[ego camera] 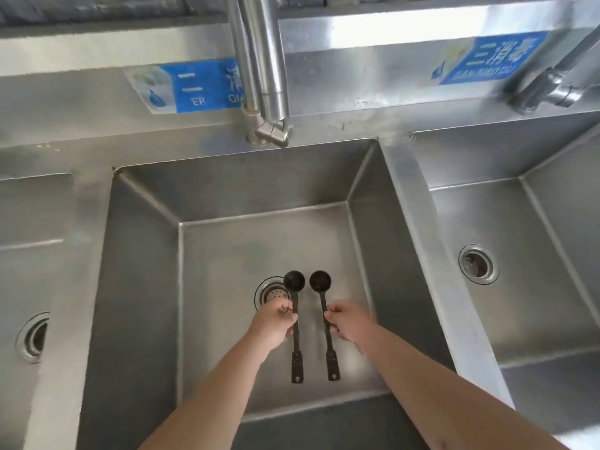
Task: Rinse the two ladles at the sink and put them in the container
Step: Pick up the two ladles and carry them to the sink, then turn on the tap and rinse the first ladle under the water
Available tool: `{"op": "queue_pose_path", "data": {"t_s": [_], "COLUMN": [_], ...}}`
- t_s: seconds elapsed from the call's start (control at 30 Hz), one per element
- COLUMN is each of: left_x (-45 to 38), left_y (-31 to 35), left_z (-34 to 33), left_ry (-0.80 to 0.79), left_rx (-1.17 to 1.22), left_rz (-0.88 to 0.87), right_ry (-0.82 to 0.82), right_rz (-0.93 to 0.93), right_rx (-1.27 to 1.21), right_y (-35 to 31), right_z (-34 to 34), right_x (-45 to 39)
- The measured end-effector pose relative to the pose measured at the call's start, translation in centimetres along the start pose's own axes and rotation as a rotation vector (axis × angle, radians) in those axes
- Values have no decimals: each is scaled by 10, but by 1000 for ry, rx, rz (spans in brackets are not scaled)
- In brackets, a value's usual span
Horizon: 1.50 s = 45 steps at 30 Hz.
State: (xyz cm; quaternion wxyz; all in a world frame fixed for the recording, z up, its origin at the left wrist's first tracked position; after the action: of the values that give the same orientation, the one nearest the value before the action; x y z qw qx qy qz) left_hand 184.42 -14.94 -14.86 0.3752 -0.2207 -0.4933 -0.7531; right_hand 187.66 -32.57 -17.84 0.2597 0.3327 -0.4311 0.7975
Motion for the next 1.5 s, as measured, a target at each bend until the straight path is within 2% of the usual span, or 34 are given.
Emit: {"op": "queue_pose_path", "data": {"t_s": [0.23,0.47,0.73,0.9,1.0,1.1,1.17,1.37,1.5], "left_x": [-69,-93,-101,-90,-71,-50,-36,-3,4], "left_y": [-36,-56,-61,-52,-43,-19,11,141,222], "left_z": [-31,-52,-58,-45,-29,-3,22,99,136], "left_ry": [-3,29,98,149,153,167,203,420,537], "left_rx": [-10,-68,-153,-385,-359,-249,-241,-152,-9], "left_rz": [71,84,0,-117,-126,-173,-235,-498,-562], "right_ry": [14,52,122,125,127,158,163,267,344], "right_rz": [-47,-77,23,41,92,142,169,443,624], "right_rx": [28,58,200,234,299,333,259,60,73], "right_y": [26,41,44,42,31,1,-36,-199,-297], "right_z": [-38,-51,-49,-37,-24,-10,-2,42,63], "right_x": [-57,-74,-83,-70,-52,-30,-12,49,72]}}
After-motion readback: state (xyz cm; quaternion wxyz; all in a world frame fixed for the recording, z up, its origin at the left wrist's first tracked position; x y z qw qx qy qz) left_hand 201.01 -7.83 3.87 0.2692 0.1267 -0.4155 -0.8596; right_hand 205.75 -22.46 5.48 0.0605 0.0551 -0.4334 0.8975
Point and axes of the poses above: each hand's wrist, its own x-axis away from the middle knuckle, its own z-axis out of the back of the hand, y = z × x, the point moved 4 cm from there along -x, towards the middle knuckle, and after that the axes turned 13 degrees about y, right-handed, at the moved point
